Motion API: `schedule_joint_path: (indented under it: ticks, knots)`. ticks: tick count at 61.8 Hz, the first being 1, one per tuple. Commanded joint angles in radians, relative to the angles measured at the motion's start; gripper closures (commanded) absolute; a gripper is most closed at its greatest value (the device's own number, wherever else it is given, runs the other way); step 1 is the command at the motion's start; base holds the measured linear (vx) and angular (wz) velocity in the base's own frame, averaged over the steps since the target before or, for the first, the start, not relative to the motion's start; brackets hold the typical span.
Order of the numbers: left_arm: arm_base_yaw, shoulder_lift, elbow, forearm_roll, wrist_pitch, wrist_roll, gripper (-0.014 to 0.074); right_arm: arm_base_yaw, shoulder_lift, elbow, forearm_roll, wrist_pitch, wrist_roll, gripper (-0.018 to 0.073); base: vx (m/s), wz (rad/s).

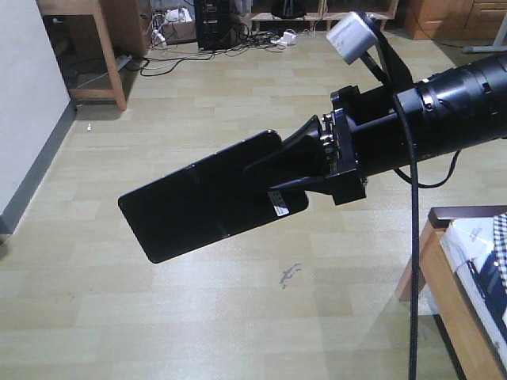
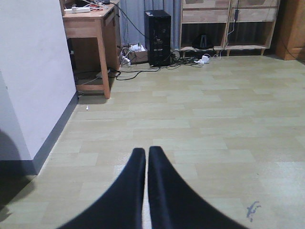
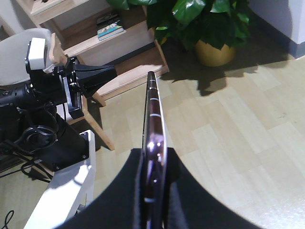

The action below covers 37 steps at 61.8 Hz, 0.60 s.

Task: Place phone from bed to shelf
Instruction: 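Hold the phone in the right gripper while the base turns away from the bed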

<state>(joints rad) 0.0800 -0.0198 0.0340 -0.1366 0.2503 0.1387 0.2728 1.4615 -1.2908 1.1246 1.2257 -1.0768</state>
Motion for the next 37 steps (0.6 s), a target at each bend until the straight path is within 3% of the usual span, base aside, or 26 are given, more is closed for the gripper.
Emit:
schedule_joint_path:
  ticks: [1,37]
  knots:
    - [-0.004,-0.005,0.003,-0.009,-0.069,-0.004,0.0596,-0.001,-0.038,-0.026,0.093,0.064,-0.003,0.0564,0.27,0.01]
    - [-0.004,-0.005,0.003,-0.009,-0.069,-0.004,0.0596,-0.001,-0.038,-0.026,0.093,0.065,-0.003,0.0564,0.3,0.0]
